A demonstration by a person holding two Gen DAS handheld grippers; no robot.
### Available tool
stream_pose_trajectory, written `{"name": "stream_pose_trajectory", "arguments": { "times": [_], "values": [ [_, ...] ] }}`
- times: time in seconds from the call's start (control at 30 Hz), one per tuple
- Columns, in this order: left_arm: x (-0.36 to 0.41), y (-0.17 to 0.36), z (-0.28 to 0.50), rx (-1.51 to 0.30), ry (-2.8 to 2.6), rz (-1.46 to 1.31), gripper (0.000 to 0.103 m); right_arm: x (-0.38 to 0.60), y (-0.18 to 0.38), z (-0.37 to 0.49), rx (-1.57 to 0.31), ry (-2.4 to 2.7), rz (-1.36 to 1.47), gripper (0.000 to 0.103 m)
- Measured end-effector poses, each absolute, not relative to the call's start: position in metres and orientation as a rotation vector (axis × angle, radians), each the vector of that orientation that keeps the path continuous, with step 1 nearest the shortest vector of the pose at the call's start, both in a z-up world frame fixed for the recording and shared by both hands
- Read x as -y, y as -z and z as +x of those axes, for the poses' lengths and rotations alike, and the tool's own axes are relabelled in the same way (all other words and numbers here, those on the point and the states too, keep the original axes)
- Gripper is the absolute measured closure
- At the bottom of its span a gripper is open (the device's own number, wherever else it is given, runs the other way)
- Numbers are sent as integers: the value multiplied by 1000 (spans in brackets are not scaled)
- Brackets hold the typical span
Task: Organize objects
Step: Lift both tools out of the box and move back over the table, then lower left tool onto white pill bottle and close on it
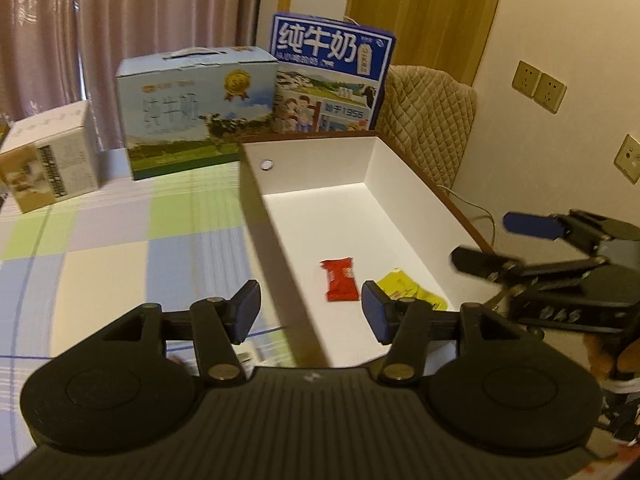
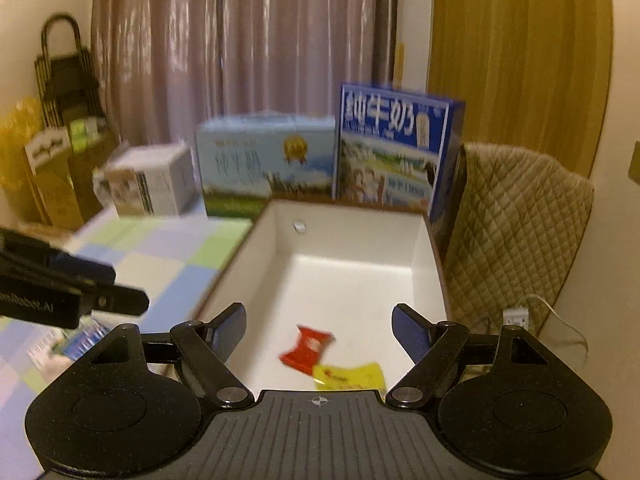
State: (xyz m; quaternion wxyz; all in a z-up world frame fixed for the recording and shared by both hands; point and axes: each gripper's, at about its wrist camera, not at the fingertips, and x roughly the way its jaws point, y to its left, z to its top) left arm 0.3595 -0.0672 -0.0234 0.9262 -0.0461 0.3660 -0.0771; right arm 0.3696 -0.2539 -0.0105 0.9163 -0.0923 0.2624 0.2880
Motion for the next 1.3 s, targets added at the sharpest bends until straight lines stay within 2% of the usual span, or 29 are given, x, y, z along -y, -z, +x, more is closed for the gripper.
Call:
{"name": "stream_pose_trajectory", "arguments": {
  "times": [0.17, 0.73, 1.1, 1.3],
  "values": [
    [43, 17, 328, -734, 136, -112, 44, 246, 0, 332, -481, -641, -137, 26],
    [-6, 48, 244, -804, 23, -148, 30, 207, 46, 262, -664, -801, -91, 26],
    [-1, 83, 223, -870, 40, -150, 30, 205, 79, 261, -820, -755, -116, 26],
    [7, 111, 218, -935, 51, -151, 38, 206, 92, 267, -869, -749, -101, 26]
  ]
}}
